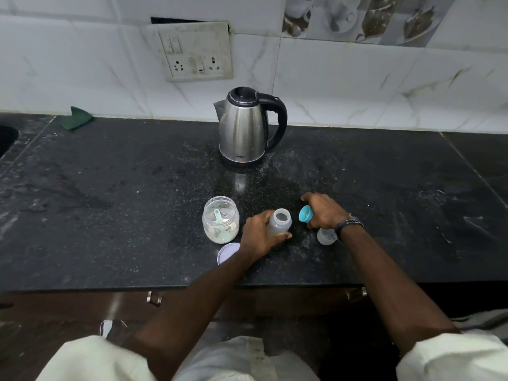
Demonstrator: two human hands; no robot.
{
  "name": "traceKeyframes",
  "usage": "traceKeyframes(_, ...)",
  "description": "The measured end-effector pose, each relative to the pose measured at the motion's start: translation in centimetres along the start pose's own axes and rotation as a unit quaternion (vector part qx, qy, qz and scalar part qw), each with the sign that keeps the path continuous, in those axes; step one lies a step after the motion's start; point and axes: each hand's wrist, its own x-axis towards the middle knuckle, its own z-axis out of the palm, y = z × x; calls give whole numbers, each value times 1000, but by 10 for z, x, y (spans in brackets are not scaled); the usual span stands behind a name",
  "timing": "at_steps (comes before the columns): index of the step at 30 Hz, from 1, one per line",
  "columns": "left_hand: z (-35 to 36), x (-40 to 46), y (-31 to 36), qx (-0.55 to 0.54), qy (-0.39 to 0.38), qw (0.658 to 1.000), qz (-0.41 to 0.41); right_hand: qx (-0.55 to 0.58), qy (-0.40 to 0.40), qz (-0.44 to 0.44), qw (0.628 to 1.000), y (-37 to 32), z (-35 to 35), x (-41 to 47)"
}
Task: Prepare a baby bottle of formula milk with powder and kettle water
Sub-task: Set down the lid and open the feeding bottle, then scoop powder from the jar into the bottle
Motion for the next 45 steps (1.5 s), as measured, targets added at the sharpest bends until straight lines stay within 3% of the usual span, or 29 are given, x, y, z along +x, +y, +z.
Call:
traceKeyframes(19,-13,-11,22,33,-22,999,-32,-2,13,-11,1000,-3,-10,-14)
traceKeyframes(27,-37,-49,51,7,8,994,112,-24,35,-30,999,-36,-54,-22)
traceKeyframes(33,-75,-63,66,24,152,968,197,-19,73,-130,989,-89,-77,-32)
traceKeyframes(38,-107,-62,38,-19,254,964,74,-6,110,-231,967,-136,-71,-29)
traceKeyframes(41,-117,-61,10,-3,229,973,9,-25,93,-282,954,-163,-59,-27)
traceKeyframes(45,-113,-57,-11,-4,141,988,-63,-94,104,-312,940,-185,-42,-24)
